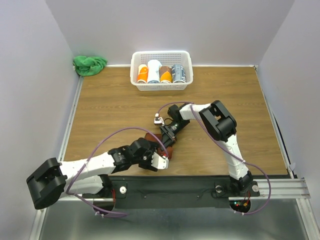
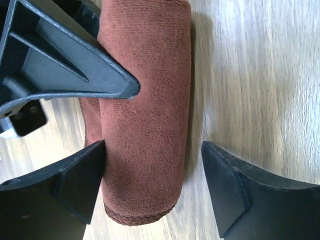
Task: Roll the towels
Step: Roll the towel
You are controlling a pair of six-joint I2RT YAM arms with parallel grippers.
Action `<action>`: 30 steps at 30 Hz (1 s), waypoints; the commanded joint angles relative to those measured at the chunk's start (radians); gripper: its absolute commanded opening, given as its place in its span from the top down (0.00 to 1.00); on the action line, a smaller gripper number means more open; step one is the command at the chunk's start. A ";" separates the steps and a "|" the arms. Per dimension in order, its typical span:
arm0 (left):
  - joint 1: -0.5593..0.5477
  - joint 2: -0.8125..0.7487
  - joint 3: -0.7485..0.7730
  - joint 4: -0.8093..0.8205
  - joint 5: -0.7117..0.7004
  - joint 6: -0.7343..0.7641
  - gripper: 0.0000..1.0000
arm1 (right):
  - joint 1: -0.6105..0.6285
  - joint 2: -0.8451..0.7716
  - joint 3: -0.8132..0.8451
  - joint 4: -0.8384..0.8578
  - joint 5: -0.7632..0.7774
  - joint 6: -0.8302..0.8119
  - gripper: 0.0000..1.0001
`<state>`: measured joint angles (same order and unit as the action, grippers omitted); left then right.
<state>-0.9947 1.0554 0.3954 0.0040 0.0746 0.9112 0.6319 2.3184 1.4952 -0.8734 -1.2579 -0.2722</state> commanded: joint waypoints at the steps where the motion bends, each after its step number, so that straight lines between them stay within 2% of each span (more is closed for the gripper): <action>1: -0.016 -0.084 -0.055 0.082 -0.067 0.055 0.11 | 0.002 0.062 0.013 -0.041 0.111 -0.079 0.97; 7: -0.038 -0.198 -0.113 0.109 -0.045 0.115 0.09 | -0.011 0.093 0.030 -0.059 0.097 -0.085 0.96; 13: -0.045 -0.115 -0.098 0.120 -0.052 0.135 0.21 | -0.014 0.104 0.040 -0.078 0.091 -0.097 0.95; 17: -0.045 -0.032 -0.073 0.110 -0.021 0.137 0.37 | -0.014 0.085 0.039 -0.081 0.106 -0.101 0.94; 18: -0.045 -0.012 -0.054 0.087 -0.016 0.117 0.47 | -0.015 0.079 0.037 -0.079 0.110 -0.099 0.92; 20: -0.045 0.035 -0.030 0.067 -0.009 0.085 0.61 | -0.015 0.050 0.034 -0.078 0.130 -0.104 0.89; 23: -0.045 0.048 0.000 0.018 0.040 0.061 0.72 | -0.023 0.023 0.028 -0.076 0.149 -0.101 0.85; 25: -0.045 0.052 0.016 -0.012 0.071 0.048 0.84 | -0.035 -0.007 0.028 -0.078 0.159 -0.091 0.75; 26: -0.045 0.058 0.023 -0.041 0.082 0.045 0.84 | -0.041 -0.019 0.030 -0.076 0.167 -0.091 0.75; 27: -0.044 0.064 0.032 -0.061 0.096 0.038 0.88 | -0.049 -0.031 0.031 -0.075 0.170 -0.085 0.66; 30: -0.039 0.086 0.063 -0.142 0.155 0.015 0.94 | -0.080 -0.082 0.043 -0.070 0.209 -0.068 0.55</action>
<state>-1.0306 1.1168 0.4229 0.0227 0.0792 0.9844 0.5983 2.3070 1.5288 -0.9920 -1.1912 -0.3141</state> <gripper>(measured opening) 0.318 0.397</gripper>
